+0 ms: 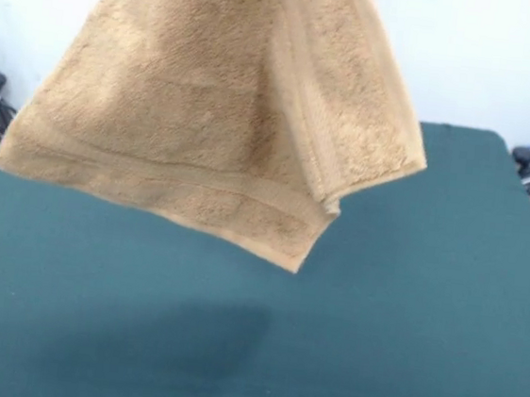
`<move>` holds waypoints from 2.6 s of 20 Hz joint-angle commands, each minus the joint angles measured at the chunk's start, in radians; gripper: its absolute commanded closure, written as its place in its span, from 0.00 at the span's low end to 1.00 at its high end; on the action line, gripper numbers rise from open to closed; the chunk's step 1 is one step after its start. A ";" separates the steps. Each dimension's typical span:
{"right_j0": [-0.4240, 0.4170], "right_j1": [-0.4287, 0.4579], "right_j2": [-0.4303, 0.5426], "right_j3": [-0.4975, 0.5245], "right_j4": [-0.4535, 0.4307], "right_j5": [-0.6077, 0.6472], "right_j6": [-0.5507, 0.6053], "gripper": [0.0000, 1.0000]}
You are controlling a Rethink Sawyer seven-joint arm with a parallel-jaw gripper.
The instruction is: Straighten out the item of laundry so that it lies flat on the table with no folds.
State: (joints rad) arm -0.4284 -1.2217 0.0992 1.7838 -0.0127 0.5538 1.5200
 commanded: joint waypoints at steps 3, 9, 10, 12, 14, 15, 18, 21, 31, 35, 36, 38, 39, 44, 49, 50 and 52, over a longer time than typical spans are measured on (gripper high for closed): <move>-0.153 -0.004 0.346 0.270 0.037 -0.259 -0.083 1.00; -0.237 -0.002 0.474 0.291 -0.043 -0.349 -0.027 1.00; -0.240 0.000 0.480 0.290 -0.055 -0.356 -0.017 1.00; -0.237 0.003 0.479 0.282 -0.075 -0.361 0.004 1.00; -0.240 0.001 0.484 0.281 -0.089 -0.367 0.021 1.00; -0.242 -0.001 0.488 0.282 -0.093 -0.367 0.028 1.00; -0.235 0.002 0.475 0.285 -0.105 -0.369 0.061 1.00; -0.248 0.013 0.484 0.308 -0.135 -0.408 0.083 1.00; -0.325 0.059 0.535 0.407 -0.218 -0.456 0.097 1.00; -0.331 0.062 0.519 0.441 -0.267 -0.535 0.135 1.00; -0.337 0.066 0.518 0.452 -0.280 -0.558 0.142 1.00; -0.347 0.077 0.514 0.469 -0.307 -0.595 0.149 1.00; -0.351 0.079 0.511 0.479 -0.321 -0.619 0.156 1.00; -0.328 0.123 0.426 0.504 -0.387 -0.739 0.171 1.00; -0.319 0.173 0.373 0.510 -0.430 -0.801 0.161 1.00; -0.320 0.183 0.365 0.512 -0.438 -0.811 0.159 1.00; -0.333 0.206 0.368 0.516 -0.453 -0.812 0.155 1.00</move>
State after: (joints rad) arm -0.7697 -1.1079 0.5314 2.2176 -0.3872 -0.2160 1.5200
